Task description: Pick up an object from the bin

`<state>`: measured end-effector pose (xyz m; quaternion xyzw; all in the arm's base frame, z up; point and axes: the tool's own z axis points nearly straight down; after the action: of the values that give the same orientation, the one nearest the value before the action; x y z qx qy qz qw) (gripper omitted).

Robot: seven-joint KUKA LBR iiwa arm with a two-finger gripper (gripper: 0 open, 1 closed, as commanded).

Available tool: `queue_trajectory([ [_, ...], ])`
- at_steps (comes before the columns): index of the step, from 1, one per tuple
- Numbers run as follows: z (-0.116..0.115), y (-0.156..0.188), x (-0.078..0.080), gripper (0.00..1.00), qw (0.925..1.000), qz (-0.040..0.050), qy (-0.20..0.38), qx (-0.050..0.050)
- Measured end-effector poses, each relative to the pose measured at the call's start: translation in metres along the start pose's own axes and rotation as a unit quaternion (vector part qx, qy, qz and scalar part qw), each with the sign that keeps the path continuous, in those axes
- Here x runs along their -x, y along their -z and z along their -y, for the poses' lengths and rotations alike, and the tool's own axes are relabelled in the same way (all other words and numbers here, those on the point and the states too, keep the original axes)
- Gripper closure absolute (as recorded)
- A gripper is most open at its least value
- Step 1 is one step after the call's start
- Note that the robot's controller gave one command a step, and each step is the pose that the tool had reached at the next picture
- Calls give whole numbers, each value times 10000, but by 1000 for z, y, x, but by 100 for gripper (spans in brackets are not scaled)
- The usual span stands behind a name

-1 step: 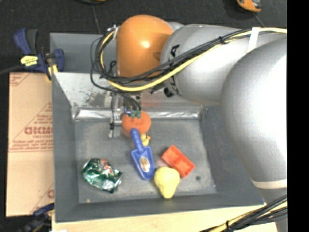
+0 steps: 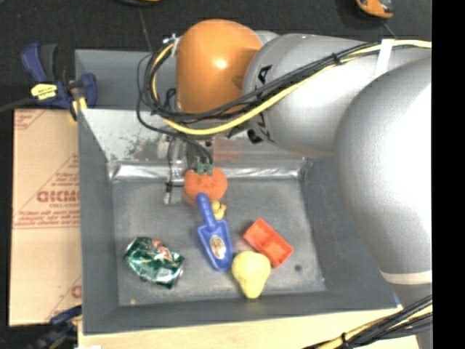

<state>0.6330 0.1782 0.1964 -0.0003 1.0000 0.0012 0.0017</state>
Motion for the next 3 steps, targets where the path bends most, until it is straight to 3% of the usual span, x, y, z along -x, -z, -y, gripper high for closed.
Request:
queue_trajectory([
  [1,8,-80,-63,0,10000,9,10,7],
  [2,3,-86,-78,0,9988,27,-491,13],
  [3,-10,-95,-144,0,10000,-23,-73,-10],
])
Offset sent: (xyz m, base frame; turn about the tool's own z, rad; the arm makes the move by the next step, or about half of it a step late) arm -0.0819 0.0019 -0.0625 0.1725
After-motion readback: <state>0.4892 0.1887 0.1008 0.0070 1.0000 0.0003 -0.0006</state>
